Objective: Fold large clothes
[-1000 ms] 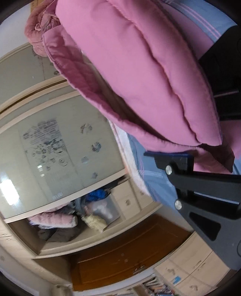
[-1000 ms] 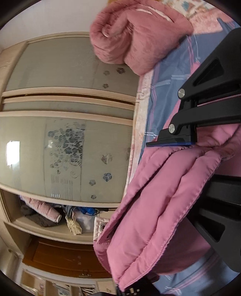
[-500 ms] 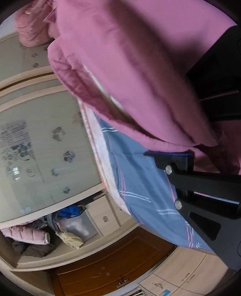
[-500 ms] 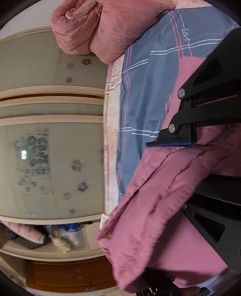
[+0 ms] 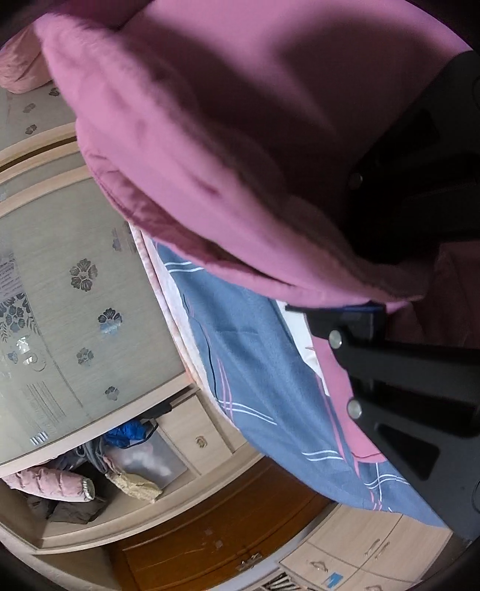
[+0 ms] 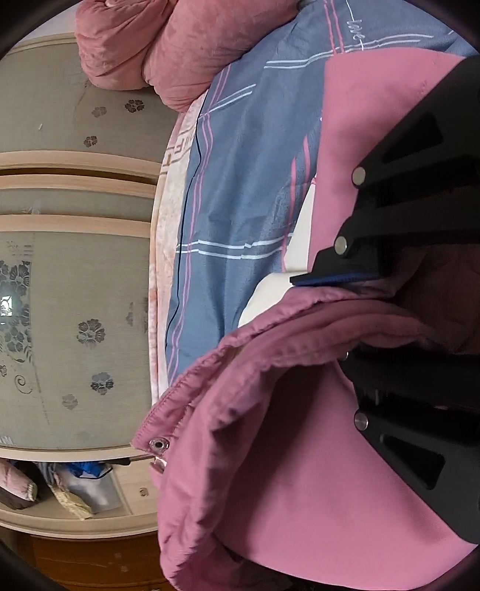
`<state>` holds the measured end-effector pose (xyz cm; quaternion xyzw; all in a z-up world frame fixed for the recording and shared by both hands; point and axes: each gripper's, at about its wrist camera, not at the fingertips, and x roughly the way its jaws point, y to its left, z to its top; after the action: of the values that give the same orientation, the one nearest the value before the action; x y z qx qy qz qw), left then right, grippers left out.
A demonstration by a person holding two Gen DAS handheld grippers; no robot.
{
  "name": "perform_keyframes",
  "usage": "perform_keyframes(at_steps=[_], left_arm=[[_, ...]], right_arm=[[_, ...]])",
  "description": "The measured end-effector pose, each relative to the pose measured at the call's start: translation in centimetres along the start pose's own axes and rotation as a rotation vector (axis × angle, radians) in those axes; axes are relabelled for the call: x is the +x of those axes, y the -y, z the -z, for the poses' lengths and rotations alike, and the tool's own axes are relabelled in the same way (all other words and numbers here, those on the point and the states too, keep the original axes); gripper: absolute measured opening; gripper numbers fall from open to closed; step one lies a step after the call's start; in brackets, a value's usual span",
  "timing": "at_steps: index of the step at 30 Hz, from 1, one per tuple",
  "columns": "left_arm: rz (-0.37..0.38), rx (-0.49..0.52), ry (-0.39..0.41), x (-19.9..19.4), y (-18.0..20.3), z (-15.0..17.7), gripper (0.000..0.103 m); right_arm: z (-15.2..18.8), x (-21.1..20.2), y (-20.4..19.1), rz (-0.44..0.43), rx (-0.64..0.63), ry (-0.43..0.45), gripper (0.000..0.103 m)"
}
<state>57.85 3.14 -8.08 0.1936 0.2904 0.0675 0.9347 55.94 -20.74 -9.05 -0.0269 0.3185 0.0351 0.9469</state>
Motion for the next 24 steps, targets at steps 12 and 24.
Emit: perform_keyframes(at_steps=[12, 24], left_arm=[[0.012, 0.0, -0.024, 0.4, -0.1, 0.3, 0.005], [0.022, -0.018, -0.009, -0.1, -0.5, 0.6, 0.006]], right_arm=[[-3.4, -20.3, 4.1, -0.079, 0.237, 0.5, 0.102], [-3.6, 0.6, 4.1, -0.079, 0.339, 0.068, 0.102]])
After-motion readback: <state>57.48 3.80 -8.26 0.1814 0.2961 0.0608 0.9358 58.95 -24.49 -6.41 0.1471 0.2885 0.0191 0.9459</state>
